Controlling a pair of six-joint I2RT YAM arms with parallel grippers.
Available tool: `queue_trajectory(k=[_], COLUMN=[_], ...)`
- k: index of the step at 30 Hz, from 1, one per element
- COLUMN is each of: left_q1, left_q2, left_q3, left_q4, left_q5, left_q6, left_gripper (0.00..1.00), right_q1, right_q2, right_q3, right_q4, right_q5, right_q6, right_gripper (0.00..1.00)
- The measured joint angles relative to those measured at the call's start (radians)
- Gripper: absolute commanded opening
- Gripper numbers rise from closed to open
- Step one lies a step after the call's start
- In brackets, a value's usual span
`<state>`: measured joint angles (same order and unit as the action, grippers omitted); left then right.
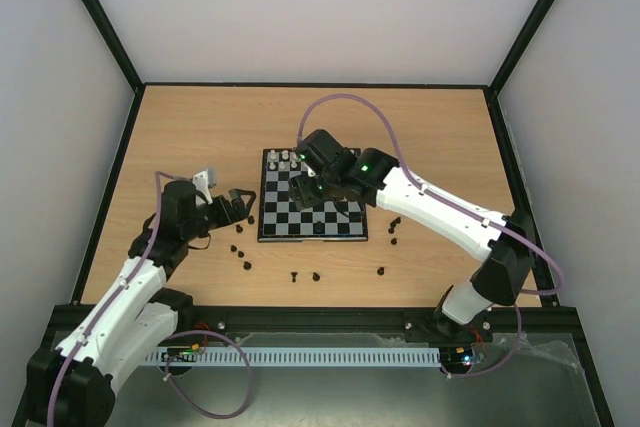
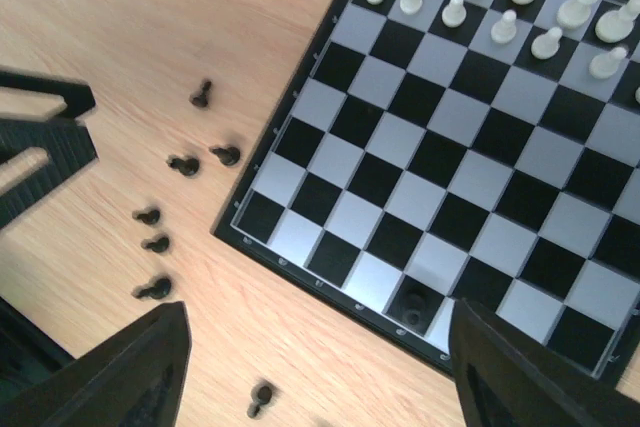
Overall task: Set up the chess pieces on the board
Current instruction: Pick up the chess piece at the center of the board.
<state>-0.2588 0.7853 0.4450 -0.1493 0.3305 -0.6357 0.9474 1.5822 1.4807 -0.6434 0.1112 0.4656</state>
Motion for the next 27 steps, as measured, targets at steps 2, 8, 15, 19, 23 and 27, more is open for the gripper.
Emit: queue_trajectory(k=[2,8,15,19,23,27], left_q1=[-0.003,-0.026,-0.029,-0.029,-0.031,-0.031], left_q2=[-0.033,-0.051,-0.027,0.001,-0.055,-0.088], left_q3=[0.000,0.007,-0.006,-0.005,-0.002,0.007], left_q4=[0.003,0.006,0.031,0.032,0.036,0.030], left_q5=[0.010,0.037,0.099,0.122,0.119,0.106], left_q6=[0.000,0.002,-0.009,-0.035,-0.055,-0.056], left_gripper=[0.99,1.00,0.99,0.99,1.00,0.99], right_q1=[-0.001,-0.005,-0.006,-0.021,-0.041,-0.047], right_q2=[-0.013,-0.072,-0.155,-0.220,-0.282,-0.330], right_q3=[0.000,-0.007,-0.117,-0.240,-0.303,-0.376], right_q4=[0.009,0.040,0.088,0.134,0.167,0.221], right_q5=[-0.022,-0.079,-0.087,-0.080,-0.080,-0.084], right_q6=[0.000,-0.015,0.015,0.039,0.069,0.093], right_gripper=[1.00,0.99,0.99,0.98,0.98,0.99])
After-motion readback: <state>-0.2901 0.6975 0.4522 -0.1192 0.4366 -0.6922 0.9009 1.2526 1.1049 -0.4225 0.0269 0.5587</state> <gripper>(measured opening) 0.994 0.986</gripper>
